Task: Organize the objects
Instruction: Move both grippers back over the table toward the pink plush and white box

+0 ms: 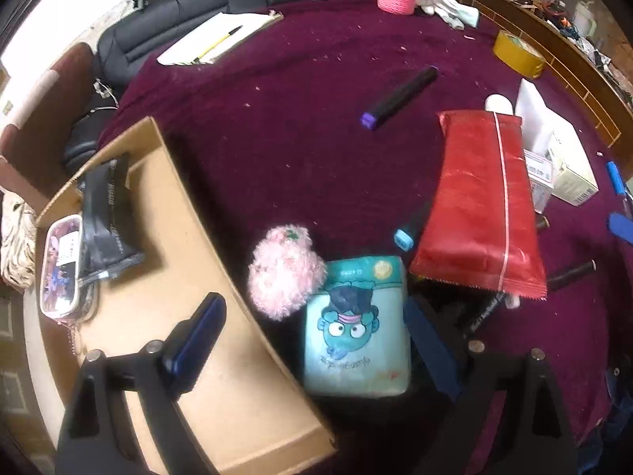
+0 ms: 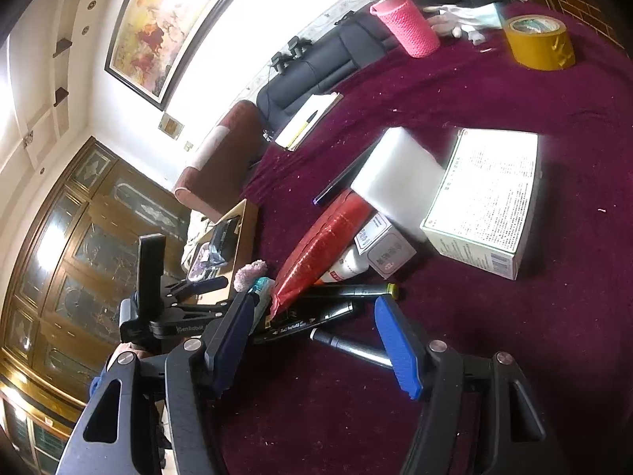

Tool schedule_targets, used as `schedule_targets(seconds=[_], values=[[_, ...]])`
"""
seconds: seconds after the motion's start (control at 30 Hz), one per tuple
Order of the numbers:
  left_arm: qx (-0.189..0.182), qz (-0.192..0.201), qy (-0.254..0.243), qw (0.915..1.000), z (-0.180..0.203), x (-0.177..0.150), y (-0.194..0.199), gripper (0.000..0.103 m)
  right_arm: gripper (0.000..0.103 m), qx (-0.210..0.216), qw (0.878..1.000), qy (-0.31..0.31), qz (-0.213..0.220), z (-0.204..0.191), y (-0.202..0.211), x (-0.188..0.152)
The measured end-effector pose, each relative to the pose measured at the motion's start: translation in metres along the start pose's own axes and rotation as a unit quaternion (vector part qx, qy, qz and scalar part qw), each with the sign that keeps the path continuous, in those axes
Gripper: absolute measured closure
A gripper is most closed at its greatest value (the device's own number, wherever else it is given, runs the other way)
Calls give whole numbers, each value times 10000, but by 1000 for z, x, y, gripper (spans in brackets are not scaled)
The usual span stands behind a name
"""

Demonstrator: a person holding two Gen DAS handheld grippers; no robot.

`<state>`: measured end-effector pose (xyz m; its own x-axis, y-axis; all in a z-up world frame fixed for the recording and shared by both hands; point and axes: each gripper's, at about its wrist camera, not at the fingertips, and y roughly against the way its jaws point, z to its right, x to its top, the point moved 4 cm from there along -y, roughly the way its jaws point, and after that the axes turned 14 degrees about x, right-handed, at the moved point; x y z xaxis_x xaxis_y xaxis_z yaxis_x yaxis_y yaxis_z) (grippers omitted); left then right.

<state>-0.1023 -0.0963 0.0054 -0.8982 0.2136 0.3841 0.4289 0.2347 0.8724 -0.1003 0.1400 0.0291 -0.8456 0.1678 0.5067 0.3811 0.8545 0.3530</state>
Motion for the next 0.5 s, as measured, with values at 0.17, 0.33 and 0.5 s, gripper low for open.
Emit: schedule_targets(seconds=[0.17, 0.33, 0.5], values=[[-174, -118, 417, 9989, -13, 8, -5, 13, 33, -4, 10000, 3, 48, 0, 5, -1], [-127, -370, 756, 9964, -19, 15, -22, 36, 33, -34, 9999, -41, 158, 4, 15, 1], [39, -273, 1065, 9939, -29, 14, -20, 63, 33, -146, 9993, -127, 314, 12, 27, 5]])
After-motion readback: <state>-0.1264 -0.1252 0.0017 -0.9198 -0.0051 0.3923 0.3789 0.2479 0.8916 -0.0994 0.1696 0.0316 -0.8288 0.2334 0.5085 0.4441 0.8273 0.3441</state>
